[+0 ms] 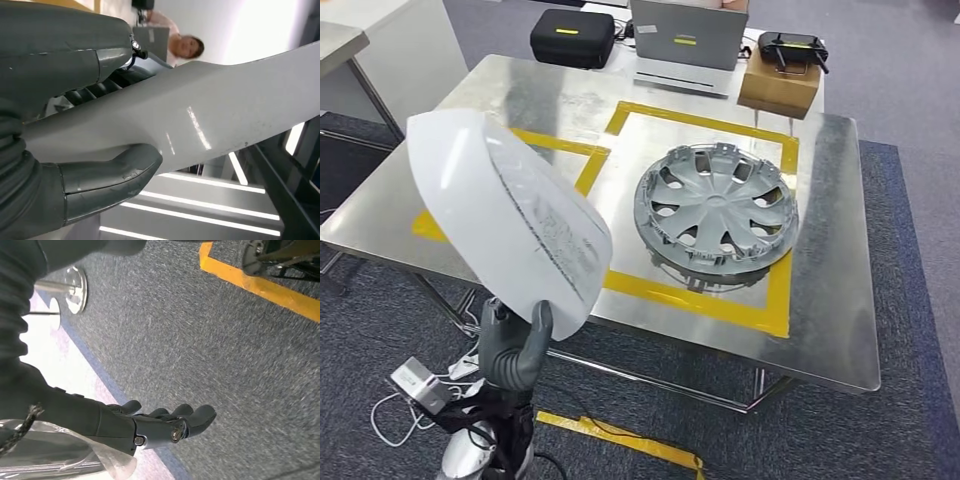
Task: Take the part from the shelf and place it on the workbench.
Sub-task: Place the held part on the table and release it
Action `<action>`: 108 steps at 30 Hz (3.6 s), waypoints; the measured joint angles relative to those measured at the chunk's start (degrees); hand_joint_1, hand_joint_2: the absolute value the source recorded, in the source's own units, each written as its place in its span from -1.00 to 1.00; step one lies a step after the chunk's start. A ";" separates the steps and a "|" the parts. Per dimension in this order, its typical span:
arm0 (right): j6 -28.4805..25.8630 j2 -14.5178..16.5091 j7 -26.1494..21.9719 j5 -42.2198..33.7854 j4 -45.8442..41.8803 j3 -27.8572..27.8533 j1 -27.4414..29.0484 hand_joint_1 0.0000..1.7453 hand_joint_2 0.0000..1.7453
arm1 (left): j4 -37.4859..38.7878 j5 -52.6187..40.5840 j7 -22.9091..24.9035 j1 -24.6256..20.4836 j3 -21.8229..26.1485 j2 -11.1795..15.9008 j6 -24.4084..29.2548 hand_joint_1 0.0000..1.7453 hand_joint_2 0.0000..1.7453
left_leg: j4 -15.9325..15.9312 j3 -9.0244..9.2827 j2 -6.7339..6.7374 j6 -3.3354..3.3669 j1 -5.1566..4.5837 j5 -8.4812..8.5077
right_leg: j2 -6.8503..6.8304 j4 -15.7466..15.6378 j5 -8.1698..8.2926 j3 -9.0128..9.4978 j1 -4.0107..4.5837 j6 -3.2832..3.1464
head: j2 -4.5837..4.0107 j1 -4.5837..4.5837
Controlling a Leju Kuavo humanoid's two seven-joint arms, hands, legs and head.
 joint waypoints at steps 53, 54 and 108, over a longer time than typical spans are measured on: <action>3.56 -0.72 1.63 -2.43 -0.02 11.57 -2.21 -1.00 1.00 | 74.77 -86.82 45.34 -55.37 -8.84 8.56 21.43 1.00 1.00 | 0.71 -2.62 -0.12 -1.51 -0.69 1.84 | 0.37 -15.34 9.63 4.72 0.27 -2.09 | 0.00 -0.24; 3.51 -0.72 1.62 -2.45 -0.02 11.57 -2.21 -1.00 1.00 | 75.02 -86.82 45.34 -55.13 -8.54 8.71 21.42 1.00 1.00 | 0.49 -2.66 -0.16 -1.34 -0.66 1.94 | 0.33 -15.43 9.68 4.74 0.27 -1.81 | 0.00 -0.25; 3.24 -0.78 1.63 -3.14 -0.02 11.42 -1.96 -1.00 -1.00 | 72.72 -71.78 28.01 -52.79 5.61 5.21 35.54 -1.00 -1.00 | 16.18 -9.59 -0.07 -3.18 0.10 -5.01 | 0.17 -15.94 9.05 6.12 0.13 -3.04 | 0.00 -0.49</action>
